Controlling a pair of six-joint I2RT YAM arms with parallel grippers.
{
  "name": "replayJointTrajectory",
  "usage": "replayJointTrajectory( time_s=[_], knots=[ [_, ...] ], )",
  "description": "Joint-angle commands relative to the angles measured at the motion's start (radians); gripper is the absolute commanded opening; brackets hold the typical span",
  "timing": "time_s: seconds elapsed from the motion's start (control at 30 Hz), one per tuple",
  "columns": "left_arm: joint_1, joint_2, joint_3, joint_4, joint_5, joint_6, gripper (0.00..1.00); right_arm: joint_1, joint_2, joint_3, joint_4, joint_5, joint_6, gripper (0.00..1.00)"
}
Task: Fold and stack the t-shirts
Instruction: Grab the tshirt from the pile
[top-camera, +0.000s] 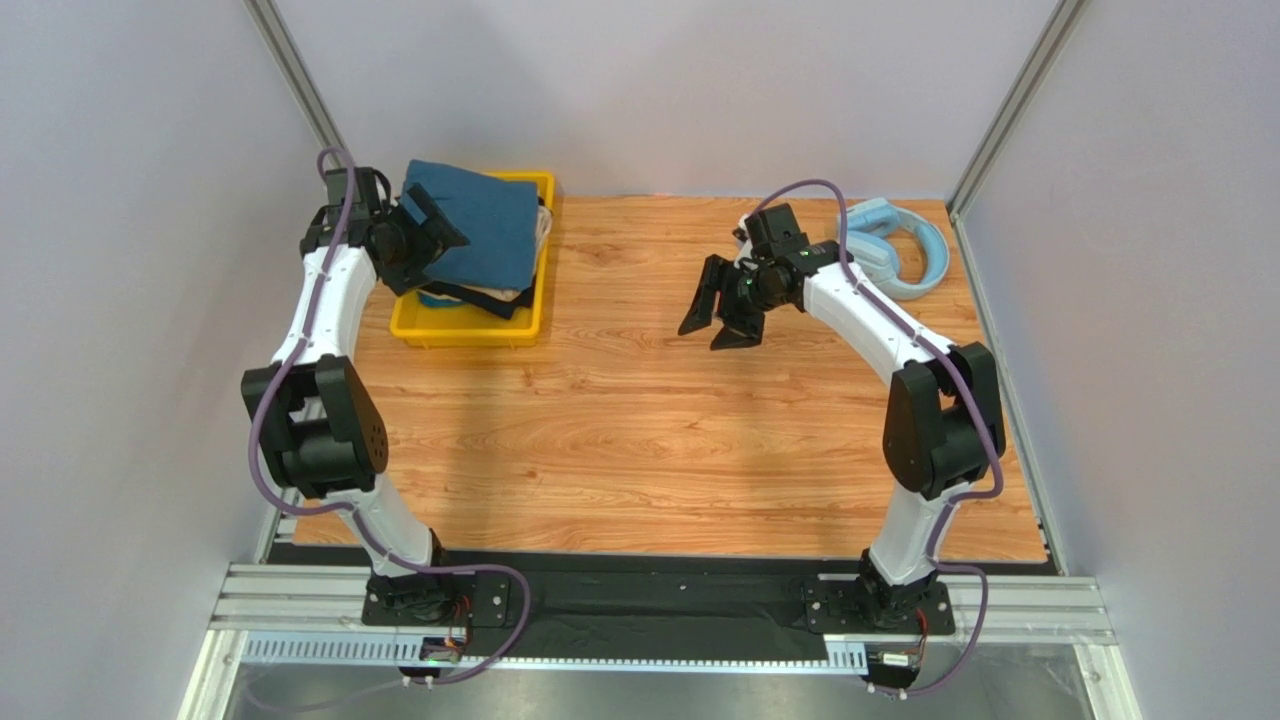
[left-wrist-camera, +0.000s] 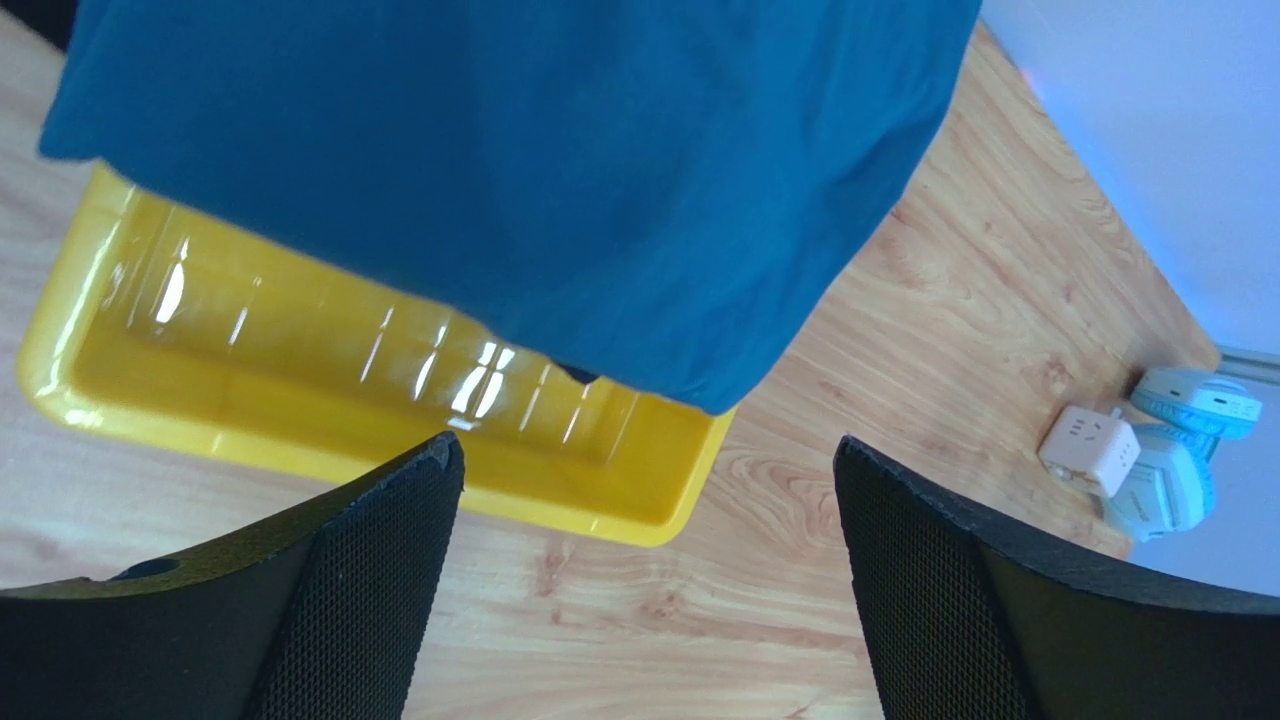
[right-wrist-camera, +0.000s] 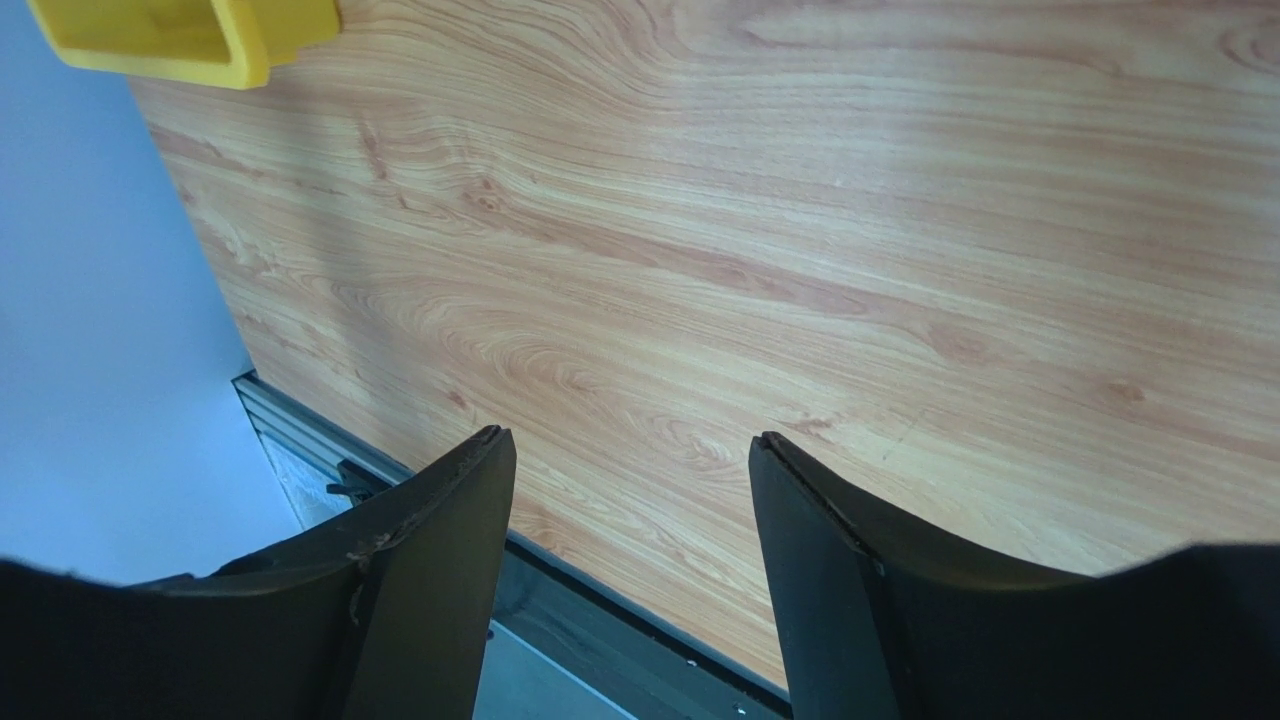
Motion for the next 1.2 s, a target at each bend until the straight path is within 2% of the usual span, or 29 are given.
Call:
replayJointTrajectory(
  time_s=[0.0, 0.37, 0.77, 1.0, 1.17],
  knots=[
    [0.013, 0.054, 0.056, 0.062, 0.099, 0.025, 0.97, -0.015, -0.074, -0.038, -0.005, -0.021, 0.024, 0.64],
    [0.013, 0.055, 0.004, 0.081, 0.099, 0.014, 0.95, -0.031, -0.073, -0.058, -0.046, -0.004, 0.017, 0.64],
    [0.011, 0.058, -0.086, 0.131, 0.081, 0.014, 0.94, -0.037, -0.010, 0.017, -0.092, -0.017, -0.009, 0.64],
    [0.013, 0.100, -0.056, 0.150, 0.073, 0.016, 0.92, -0.042, -0.001, 0.037, -0.118, -0.005, -0.027, 0.64],
    [0.013, 0.164, 0.029, 0.130, 0.073, 0.021, 0.91, -0.057, -0.010, 0.025, -0.134, 0.003, -0.035, 0.64]
  ],
)
